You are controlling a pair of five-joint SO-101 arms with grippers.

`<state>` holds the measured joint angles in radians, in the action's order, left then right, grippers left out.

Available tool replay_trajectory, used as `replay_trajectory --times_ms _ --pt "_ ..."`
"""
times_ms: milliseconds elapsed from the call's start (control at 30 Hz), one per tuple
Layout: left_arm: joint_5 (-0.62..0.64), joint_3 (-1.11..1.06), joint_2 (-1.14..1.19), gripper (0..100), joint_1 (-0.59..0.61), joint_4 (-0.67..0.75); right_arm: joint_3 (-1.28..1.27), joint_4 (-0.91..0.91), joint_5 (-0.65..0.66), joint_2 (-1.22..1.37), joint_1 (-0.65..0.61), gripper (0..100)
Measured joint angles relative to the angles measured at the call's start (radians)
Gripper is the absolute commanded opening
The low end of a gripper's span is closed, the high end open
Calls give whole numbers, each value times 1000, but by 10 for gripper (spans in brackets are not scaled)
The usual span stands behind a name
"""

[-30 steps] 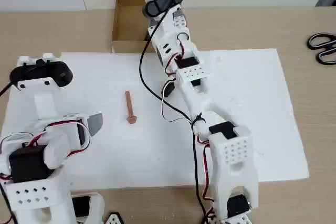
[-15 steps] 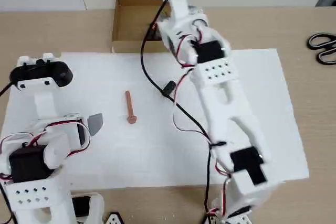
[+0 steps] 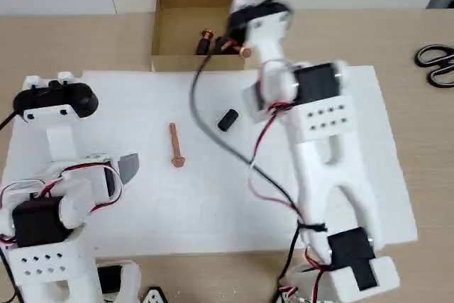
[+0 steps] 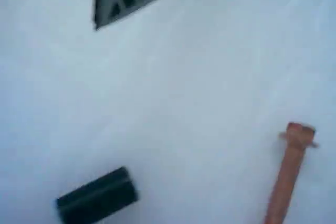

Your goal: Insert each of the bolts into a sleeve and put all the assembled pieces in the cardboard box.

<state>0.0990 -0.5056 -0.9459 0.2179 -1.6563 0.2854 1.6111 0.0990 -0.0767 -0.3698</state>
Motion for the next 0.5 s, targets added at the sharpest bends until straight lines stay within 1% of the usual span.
replay_trajectory --times_ms 133,267,333,500 --pt "0 0 0 273 0 0 -3 5 0 0 -104 213" --pt "0 0 0 273 0 0 -41 -66 -15 75 -126 213" --pt "0 0 0 273 0 0 -54 -115 -87 144 -124 213" --pt "0 0 0 273 0 0 -58 -235 -353 321 -126 214"
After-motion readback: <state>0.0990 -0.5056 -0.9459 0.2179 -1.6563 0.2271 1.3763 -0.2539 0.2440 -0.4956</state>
